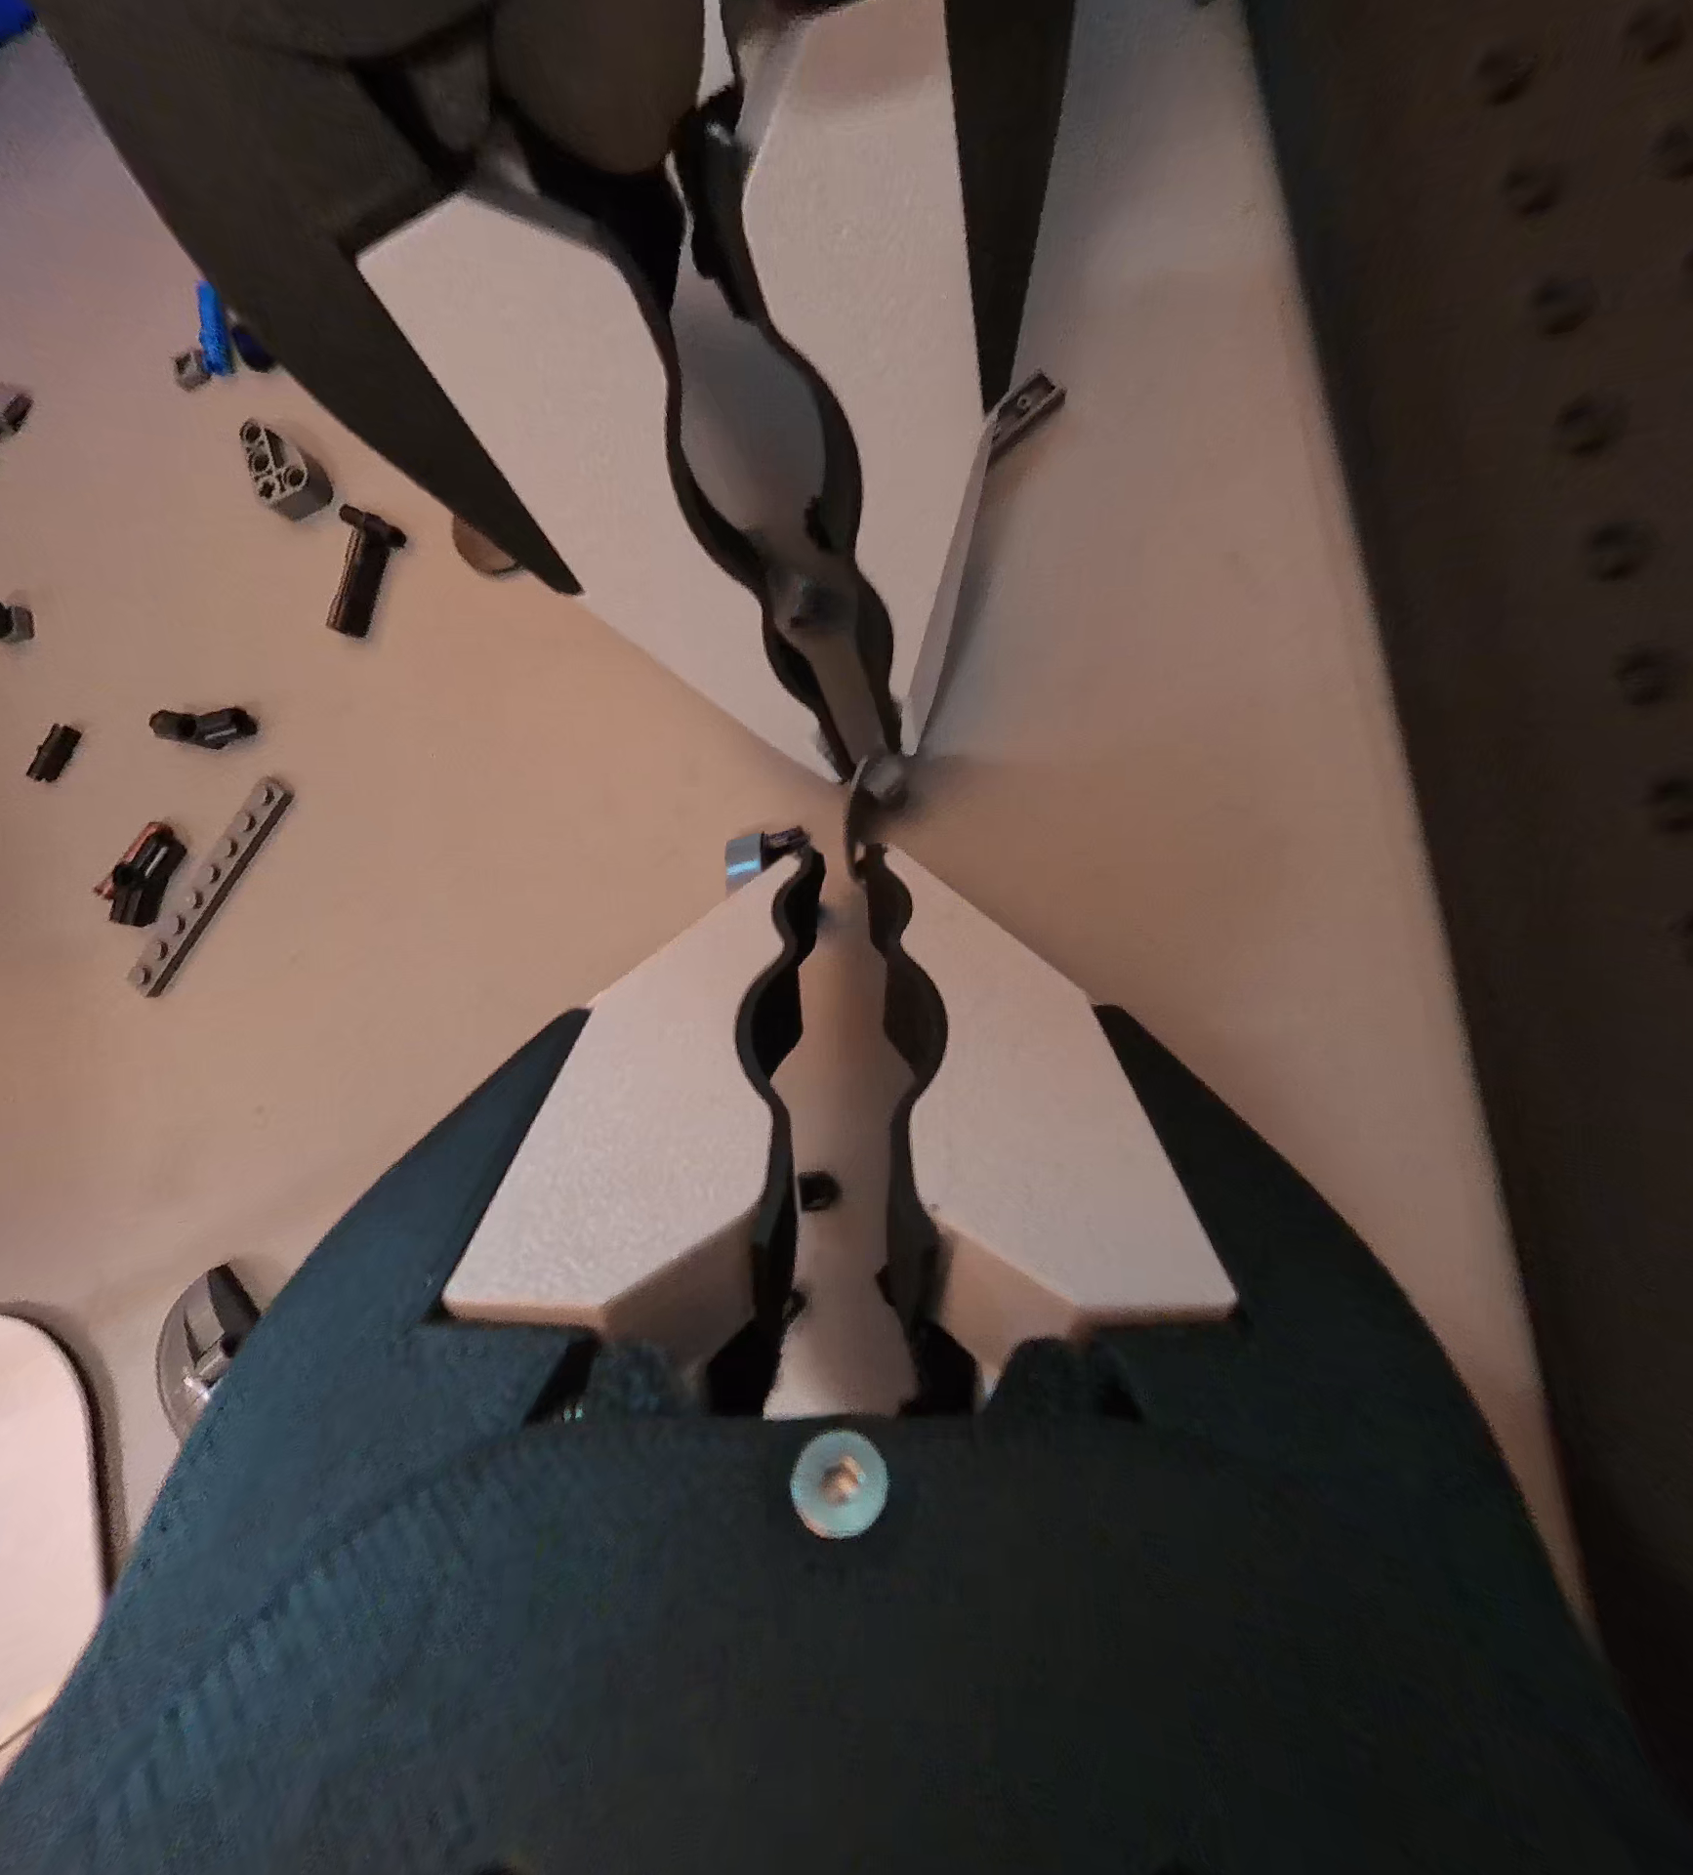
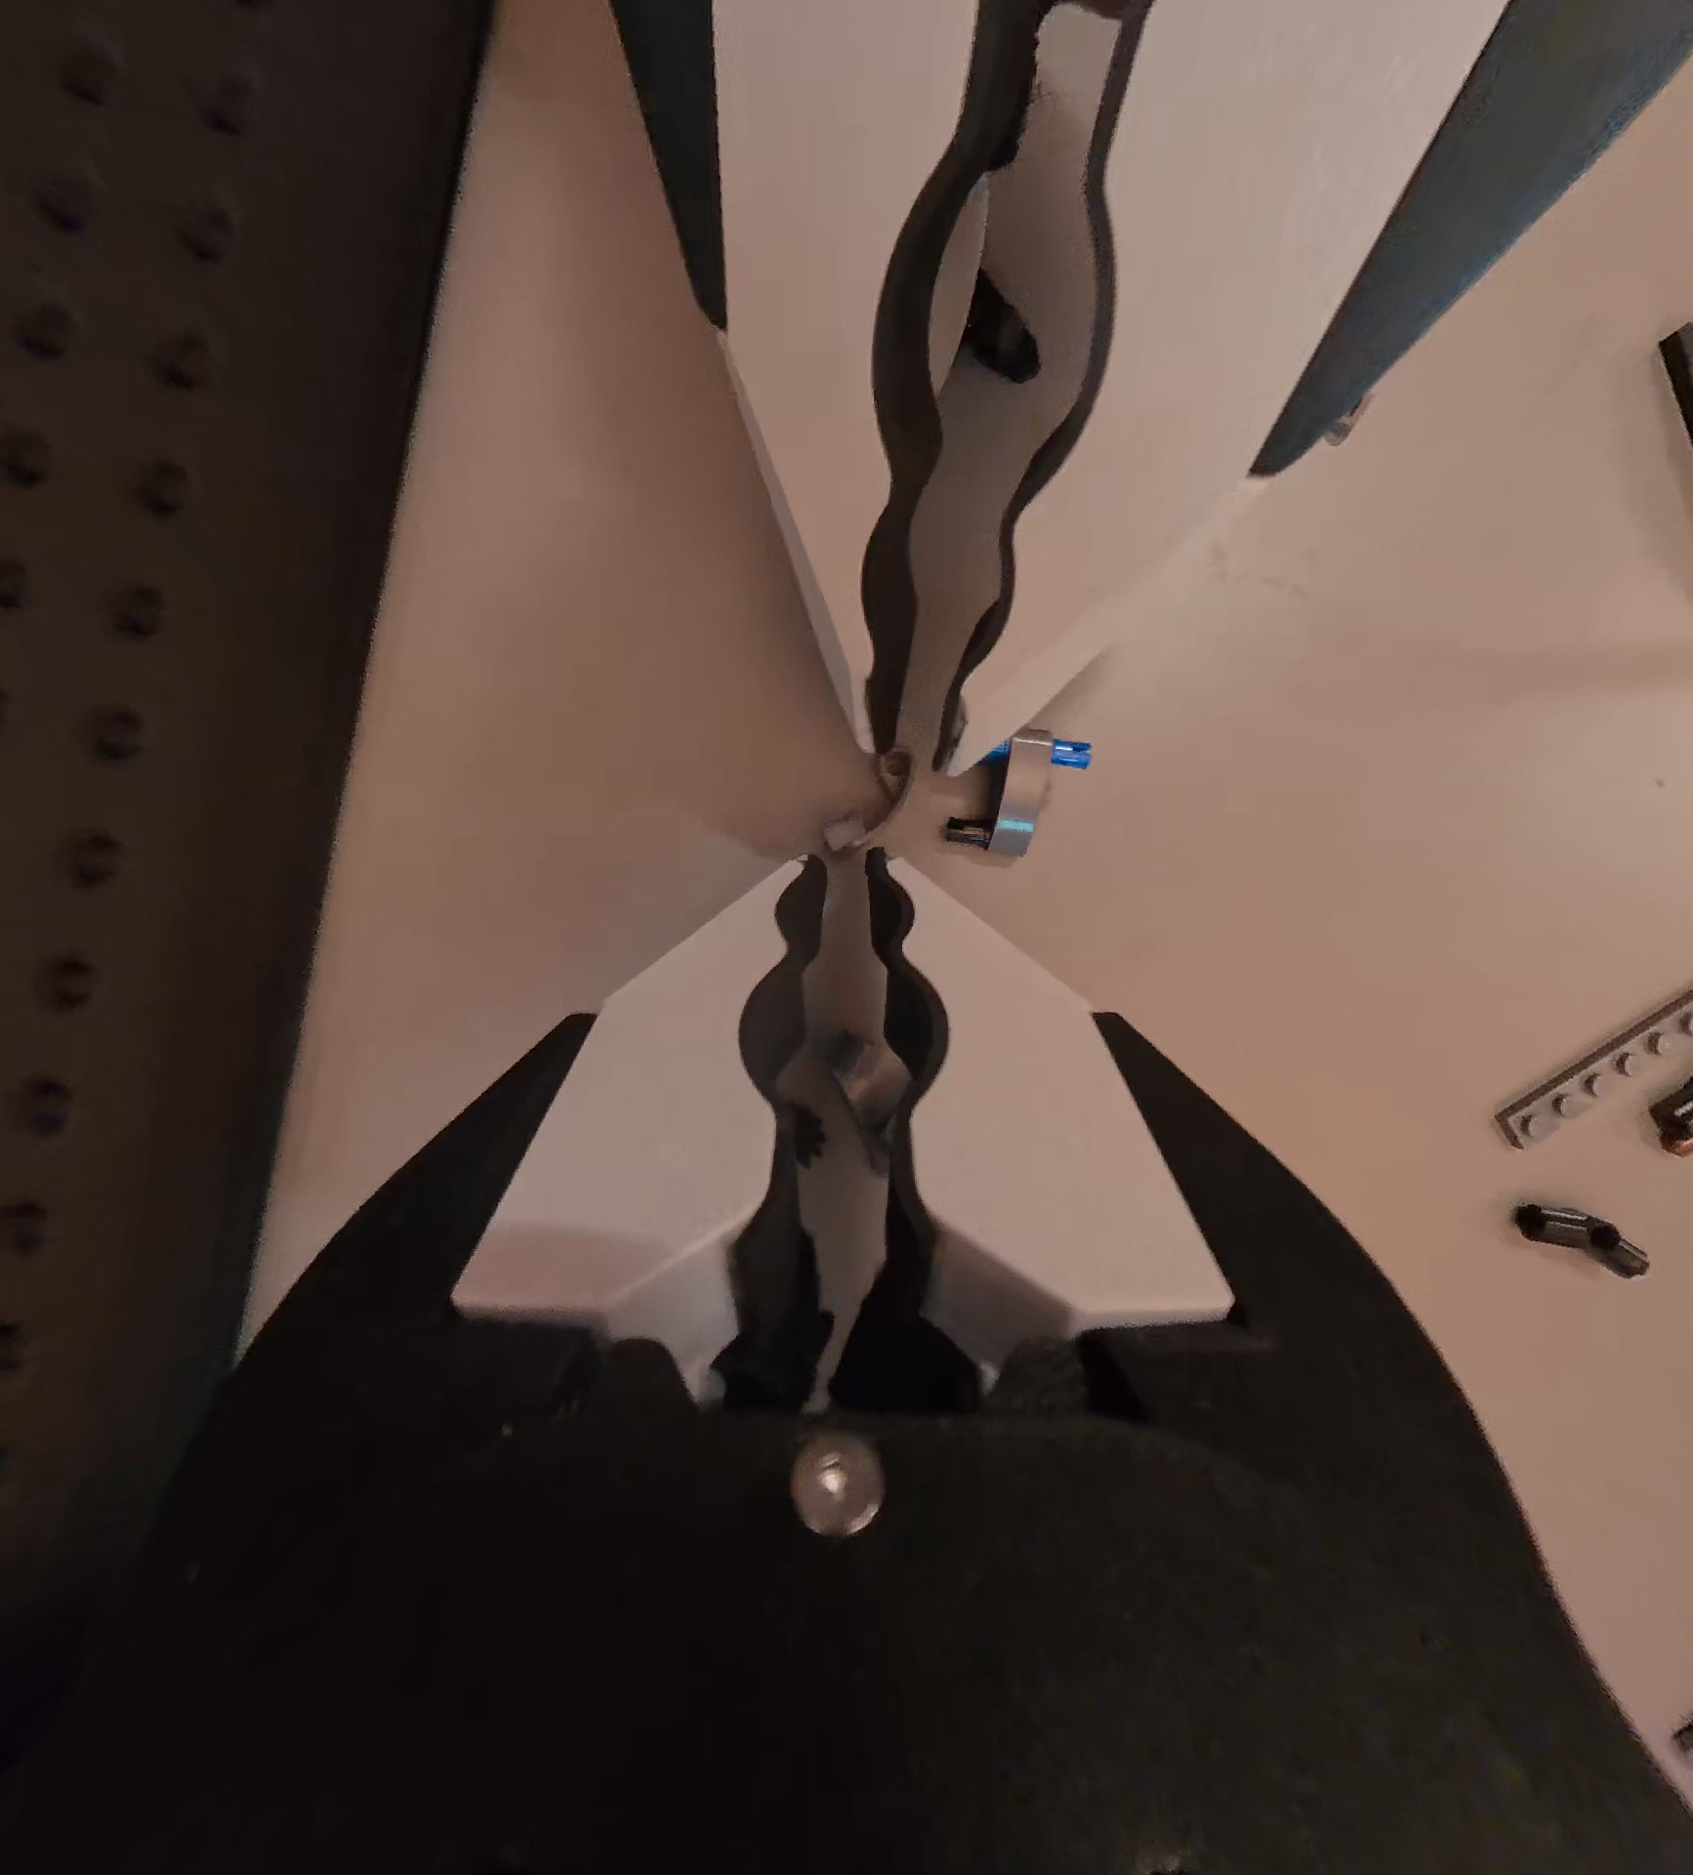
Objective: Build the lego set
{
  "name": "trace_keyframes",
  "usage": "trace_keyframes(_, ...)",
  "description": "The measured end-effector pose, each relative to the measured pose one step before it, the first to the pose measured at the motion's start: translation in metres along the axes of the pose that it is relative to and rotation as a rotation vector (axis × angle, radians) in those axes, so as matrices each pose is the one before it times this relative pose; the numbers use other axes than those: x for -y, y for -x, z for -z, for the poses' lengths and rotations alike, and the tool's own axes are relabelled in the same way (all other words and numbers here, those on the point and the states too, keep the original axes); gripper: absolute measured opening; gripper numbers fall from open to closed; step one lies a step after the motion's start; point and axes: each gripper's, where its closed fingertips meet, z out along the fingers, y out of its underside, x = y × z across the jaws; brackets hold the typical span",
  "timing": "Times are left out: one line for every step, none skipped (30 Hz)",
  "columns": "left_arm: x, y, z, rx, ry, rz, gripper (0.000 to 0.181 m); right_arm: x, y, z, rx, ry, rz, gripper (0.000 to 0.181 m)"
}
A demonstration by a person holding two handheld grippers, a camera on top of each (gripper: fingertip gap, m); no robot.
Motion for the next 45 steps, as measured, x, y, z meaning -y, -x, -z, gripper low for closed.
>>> trace_keyframes(-0.00347,0.0008,-0.00124,0.0075,0.0222,-0.0048,0.007,0.00033,-0.00045,0.00017,-0.0022,-0.0018,-0.0009,0.007)
trace_keyframes(-0.0022,-0.00004,-0.0009,0.0014,0.0113,-0.002,0.007,-0.00001,-0.00053,0.00012,-0.0016,-0.0014,-0.0028,0.007)
trace_keyframes(0.00015,-0.00086,-0.00045,-0.0064,-0.0023,0.0018,0.006,-0.00034,-0.0009,0.00016,-0.0026,0.0006,-0.0052,0.008)
trace_keyframes(0.00105,-0.00064,-0.0003,-0.0058,-0.0048,0.003,0.006,-0.00029,-0.00109,-0.00001,-0.0027,0.0011,-0.007,0.008)
trace_keyframes(0.00001,-0.00034,-0.00063,-0.0013,0.002,0.0002,0.006,-0.00014,-0.00077,-0.00009,-0.0002,0.0001,-0.0078,0.009)
trace_keyframes(-0.00094,-0.00007,-0.00096,0.0005,0.0071,-0.0008,0.006,-0.00007,-0.00022,-0.00048,0.0022,0.0003,-0.0064,0.009)
trace_keyframes(-0.001,-0.00046,-0.00101,-0.0017,0.0067,-0.0004,0.006,-0.00027,-0.00015,-0.00058,0.001,0.0015,-0.0026,0.009)
trace_keyframes(-0.00055,-0.00037,-0.00092,-0.0016,0.0044,0.0005,0.006,-0.00019,-0.00004,-0.00087,-0.0005,0.0025,0.0004,0.009)
trace_keyframes(-0.00035,0.00015,-0.00072,0.0005,0.0027,0.0015,0.006,0.00002,0.00026,-0.00076,0.0007,0.0024,0.0012,0.009)
trace_keyframes(-0.00024,0.00004,-0.00059,-0.0013,0.0019,0.0039,0.004,0.0001,0.00049,-0.00079,0.0019,0.0018,0.0018,0.009)
trace_keyframes(-0.00019,0.0003,-0.00009,0.001,0.0012,0.0024,0.004,0.00005,0.00022,-0.00039,-0.0004,0.0014,0.0035,0.008)
trace_keyframes(-0.00025,0.00068,0.00017,0.0057,0.0026,-0.0022,0.003,0.00018,-0.00013,0.00003,-0.0036,0.0003,0.0047,0.006)
trace_keyframes(-0.00004,0.00064,0.00041,0.008,0.0025,-0.0055,0.002,0.0003,-0.00009,0.00047,-0.0029,-0.0021,0.0037,0.004)
trace_keyframes(0.00096,0.00067,0.00059,0.0129,-0.0007,-0.0117,0.0,0.00061,0.00011,0.00066,0.0003,-0.0049,0.0011,0.004)
trace_keyframes(0.0017,-0.00031,0.00037,0.0098,-0.0038,-0.0127,0.0,0.00092,0.00022,0.00085,0.0022,-0.0072,-0.0011,0.005)
trace_keyframes(0.00161,0.00028,0.0001,0.0143,-0.0029,-0.0117,0.0,0.0009,0.00003,0.00112,0.0019,-0.008,-0.0022,0.004)
trace_keyframes(0.00024,0.0002,-0.00005,0.0144,0.0038,-0.0115,0.0,0.00081,-0.00005,0.00105,0.0016,-0.0077,-0.003,0.005)
trace_keyframes(-0.0003,0.00033,0.00005,0.0125,0.0042,-0.0096,0.0,0.00057,-0.00012,0.00082,0.0009,-0.0058,-0.0032,0.005)
trace_keyframes(0.0,0.00003,0.00031,0.0071,0.0003,-0.0051,0.0,0.00028,-0.00022,0.00072,0.0003,-0.0033,-0.0026,0.005)
trace_keyframes(0.00034,0.00088,0.00076,0.0106,-0.0036,-0.0035,0.0,0.00013,-0.00007,0.00031,0.0009,-0.0021,-0.0018,0.005)
trace_keyframes(0.00069,0.00124,0.00095,0.0125,-0.0046,-0.0047,0.0,0.00013,0.00025,-0.00007,0.0019,-0.0009,-0.0012,0.006)
trace_keyframes(0.00037,0.00123,0.00086,0.0105,-0.0037,-0.0019,0.0,-0.00007,0.00025,-0.00035,0.0019,0.0011,-0.0009,0.006)
trace_keyframes(0.00046,0.002,0.00077,0.0155,-0.0042,-0.001,0.0,-0.00012,0.00021,-0.00044,0.0018,0.0017,-0.0004,0.006)
trace_keyframes(0.00051,0.00279,0.00069,0.0198,-0.0038,-0.0013,0.0,0.00009,0.00018,-0.00043,0.0016,-0.0001,-0.0005,0.006)
trace_keyframes(0.00106,0.00203,0.00084,0.0152,-0.006,-0.0021,0.0,0.00023,0.00012,-0.00023,0.002,-0.002,-0.0019,0.006)
trace_keyframes(0.00137,0.00173,0.00094,0.0147,-0.007,-0.0036,0.0,0.00088,0.00021,0.0,0.0039,-0.0052,-0.004,0.006)
trace_keyframes(0.00132,0.00085,0.00094,0.0097,-0.0055,-0.0044,0.0,0.00139,0.00039,0.00039,0.0057,-0.0096,-0.006,0.007)
trace_keyframes(0.00061,-0.0007,0.00048,0.0,-0.0032,-0.0023,0.0,0.00166,0.00018,0.00076,0.0054,-0.0115,-0.0081,0.008)
trace_keyframes(-0.00048,-0.00163,-0.00002,-0.0068,0.0009,0.0002,0.0,0.00139,-0.00022,0.00082,0.0039,-0.0102,-0.0096,0.009)
trace_keyframes(-0.00111,-0.00133,-0.00035,-0.0056,0.0021,0.0007,0.0,0.00099,-0.00037,0.00093,0.0028,-0.0076,-0.0096,0.009)
trace_keyframes(-0.0005,-0.00241,-0.00032,-0.0137,-0.0016,0.0011,0.0,0.00053,-0.00032,0.00055,0.0019,-0.0048,-0.0077,0.01)
trace_keyframes(0.00086,-0.00494,-0.00035,-0.0312,-0.0103,0.004,0.0,0.00036,-0.00001,0.00018,0.0016,-0.0016,-0.0038,0.01)
trace_keyframes(0.0009,-0.00493,-0.00055,-0.0332,-0.0113,0.0116,0.0,-0.00021,0.00006,-0.00016,-0.0001,0.0017,0.0004,0.01)
trace_keyframes(-0.0003,-0.00219,-0.00069,-0.0166,-0.0019,0.0115,0.002,-0.00051,-0.00001,-0.0004,-0.0015,0.0042,0.0017,0.01)
trace_keyframes(-0.00078,-0.00248,-0.00076,-0.0187,0.0028,0.0082,0.005,-0.0008,-0.00012,-0.00044,-0.0007,0.005,0.0004,0.01)
trace_keyframes(-0.00148,-0.00279,-0.0015,-0.0237,0.004,0.0136,0.009,-0.00067,-0.00019,-0.00038,-0.0002,0.0041,-0.0007,0.01)
trace_keyframes(-0.00262,-0.00141,-0.00222,-0.0179,0.0109,0.0181,0.012,-0.00044,-0.00022,-0.00021,0.0001,0.0016,-0.0011,0.01)
trace_keyframes(-0.00242,0.00082,-0.00196,-0.0005,0.0108,0.0086,0.014,-0.0002,0.0,-0.00023,0.0009,0.0002,-0.0012,0.01)
trace_keyframes(-0.002,0.00089,-0.00125,0.0028,0.0099,0.0014,0.014,-0.00027,-0.0001,-0.00021,0.0005,0.0013,-0.0004,0.009)
trace_keyframes(-0.0009,0.00053,-0.00085,0.0009,0.0031,0.003,0.013,-0.00017,0.00005,-0.00017,-0.0001,0.0015,0.0007,0.009)
trace_keyframes(0.00078,-0.00008,-0.00012,-0.0024,-0.0064,0.0032,0.01,-0.00001,0.0002,-0.00015,0.0003,0.0007,0.0008,0.009)
trace_keyframes(-0.00019,0.00074,-0.00025,0.0035,0.001,0.0026,0.007,0.00007,0.00022,-0.00021,0.0005,0.0007,0.0011,0.009)
trace_keyframes(-0.00104,0.00141,-0.00038,0.008,0.0065,0.0003,0.006,-0.00003,0.00008,-0.00014,-0.0002,0.0008,0.0013,0.009)
trace_keyframes(-0.0003,0.00043,-0.00023,0.0026,0.0018,0.0004,0.006,-0.00007,-0.00009,0.00003,-0.0011,0.0004,0.0006,0.009)
trace_keyframes(-0.00035,-0.00012,0.00016,-0.0016,0.0014,0.0007,0.006,-0.00005,-0.00024,0.00018,-0.0012,-0.0003,-0.0006,0.009)
